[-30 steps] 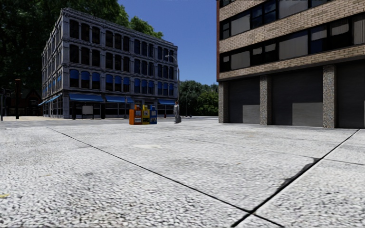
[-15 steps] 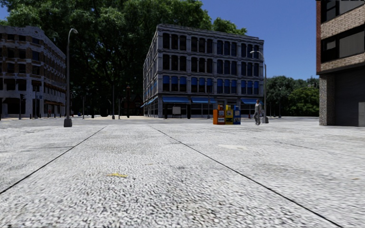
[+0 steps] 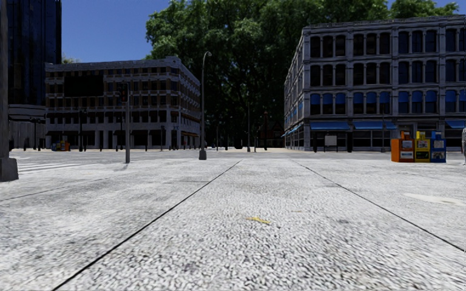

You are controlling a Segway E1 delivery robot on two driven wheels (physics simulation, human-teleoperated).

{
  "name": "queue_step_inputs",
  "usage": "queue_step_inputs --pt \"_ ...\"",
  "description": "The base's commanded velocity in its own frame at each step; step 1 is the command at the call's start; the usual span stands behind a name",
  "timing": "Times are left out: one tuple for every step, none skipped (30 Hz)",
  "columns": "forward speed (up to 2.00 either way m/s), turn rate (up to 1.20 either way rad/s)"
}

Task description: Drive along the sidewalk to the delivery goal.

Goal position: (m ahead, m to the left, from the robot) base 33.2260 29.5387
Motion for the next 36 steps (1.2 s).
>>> queue_step_inputs --pt "2.00 0.00" --pt "2.00 0.00" --pt "2.00 0.00" --pt "2.00 0.00" --pt "2.00 0.00" --pt "2.00 0.00" --pt "2.00 0.00" --pt "2.00 0.00" --pt "2.00 0.00" --pt "2.00 0.00" --pt "2.00 0.00" --pt "2.00 0.00" --pt "2.00 0.00" --pt "2.00 0.00" --pt "2.00 0.00" --pt "2.00 0.00" --pt "2.00 0.00" --pt "2.00 0.00" --pt "2.00 0.00" --pt "2.00 0.00" --pt "2.00 0.00" --pt "2.00 0.00" --pt "2.00 0.00" --pt "2.00 0.00" --pt "2.00 0.00" --pt "2.00 0.00" --pt "2.00 0.00" --pt "2.00 0.00" --pt "2.00 0.00" --pt "2.00 0.00" --pt "2.00 0.00" --pt "2.00 0.00" --pt "2.00 0.00" --pt "2.00 0.00" --pt "2.00 0.00" --pt "2.00 0.00"
